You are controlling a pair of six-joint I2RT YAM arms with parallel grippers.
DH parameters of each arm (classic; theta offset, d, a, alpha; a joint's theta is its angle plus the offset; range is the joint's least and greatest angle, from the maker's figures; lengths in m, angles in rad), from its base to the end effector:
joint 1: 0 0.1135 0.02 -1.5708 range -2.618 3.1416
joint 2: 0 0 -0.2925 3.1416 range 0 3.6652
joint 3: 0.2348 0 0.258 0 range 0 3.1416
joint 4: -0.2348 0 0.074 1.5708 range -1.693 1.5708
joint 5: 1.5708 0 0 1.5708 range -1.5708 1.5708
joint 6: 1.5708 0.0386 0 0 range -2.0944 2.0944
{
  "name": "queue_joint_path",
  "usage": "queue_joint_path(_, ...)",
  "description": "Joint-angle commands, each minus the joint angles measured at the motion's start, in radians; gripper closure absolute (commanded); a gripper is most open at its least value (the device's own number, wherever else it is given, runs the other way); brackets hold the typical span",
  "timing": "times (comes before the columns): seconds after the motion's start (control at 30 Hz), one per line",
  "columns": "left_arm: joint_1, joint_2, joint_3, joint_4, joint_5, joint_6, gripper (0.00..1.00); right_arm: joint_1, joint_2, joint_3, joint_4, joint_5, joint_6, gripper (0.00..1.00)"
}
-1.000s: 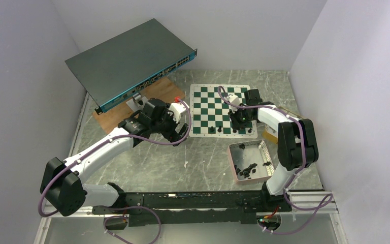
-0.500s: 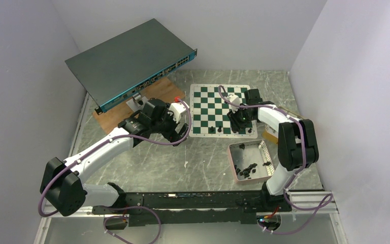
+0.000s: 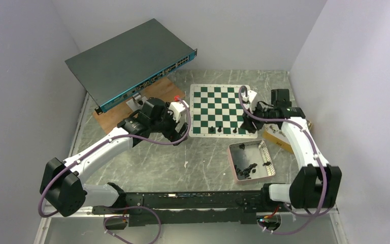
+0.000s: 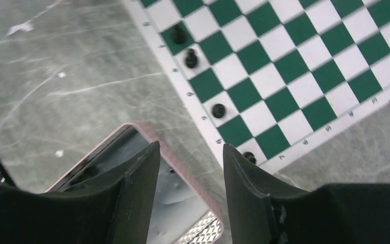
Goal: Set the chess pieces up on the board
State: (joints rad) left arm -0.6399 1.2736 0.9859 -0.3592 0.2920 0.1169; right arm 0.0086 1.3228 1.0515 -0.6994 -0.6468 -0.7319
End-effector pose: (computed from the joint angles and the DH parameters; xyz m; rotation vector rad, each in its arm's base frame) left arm 0.2184 -0.1764 0.3127 0.9837 2.0287 -0.6088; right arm 0.2650 0.0255 0.3011 -1.0658 2.0798 0.4742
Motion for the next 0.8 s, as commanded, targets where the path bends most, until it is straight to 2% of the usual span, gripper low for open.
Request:
queue_joint_path(0.0,0.018,-0.053,0.016,0.056,0.045,-0.009,0.00,-0.034,-0.098,-0.038,-0.243,-0.206,-0.322,0.48)
queue_joint_path(0.17,0.020,-0.086,0.002,0.070,0.062,-0.001,0.00,-0.051,-0.123,-0.042,-0.475,-0.208,-0.624,0.46)
queue_joint_path(0.33,0.020,-0.111,-0.010,0.076,0.066,0.008,0.00,-0.053,-0.110,-0.089,-0.596,-0.219,-0.858,0.45)
queue_joint_path(0.47,0.020,-0.119,-0.015,0.081,0.064,0.012,0.00,-0.051,-0.101,-0.185,-0.567,-0.220,-1.033,0.36)
queue_joint_path(0.57,0.020,-0.114,-0.014,0.082,0.066,0.015,0.00,-0.039,-0.051,-0.220,-0.550,-0.220,-1.139,0.35)
queue_joint_path(0.77,0.020,-0.102,-0.010,0.079,0.068,0.018,0.00,0.017,0.020,-0.254,-0.460,-0.202,-1.137,0.39)
